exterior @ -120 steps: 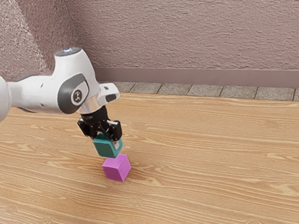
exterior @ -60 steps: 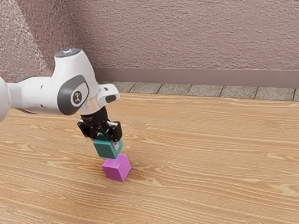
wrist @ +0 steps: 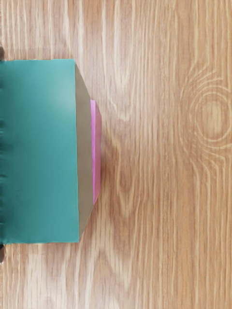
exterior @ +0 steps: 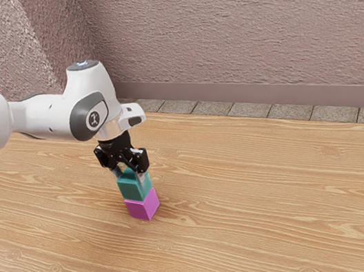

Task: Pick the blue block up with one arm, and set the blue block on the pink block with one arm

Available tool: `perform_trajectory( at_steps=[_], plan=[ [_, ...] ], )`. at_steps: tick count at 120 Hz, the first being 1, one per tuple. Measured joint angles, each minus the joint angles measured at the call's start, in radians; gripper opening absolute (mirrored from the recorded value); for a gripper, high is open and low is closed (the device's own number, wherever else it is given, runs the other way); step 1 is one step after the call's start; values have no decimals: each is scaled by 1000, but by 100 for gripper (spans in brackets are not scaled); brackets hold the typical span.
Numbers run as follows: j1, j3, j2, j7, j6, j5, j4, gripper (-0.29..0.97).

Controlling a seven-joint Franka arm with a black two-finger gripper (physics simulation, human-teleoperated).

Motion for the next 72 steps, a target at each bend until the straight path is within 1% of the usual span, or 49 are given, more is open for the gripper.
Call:
perform_trajectory(
  at_steps=[28,34,42,48,56,72],
  plan=[
    [0,0,-7,2,0,-1,0,58],
    [0,-1,-30,2,-2,0,0,60],
    [-4,-10,-101,1,-17,1,3,62],
    [-8,-25,-177,1,-59,2,38,63],
    [-21,-35,-244,0,-153,4,108,65],
    [-35,-39,-278,-1,-293,8,147,66]
  ],
)
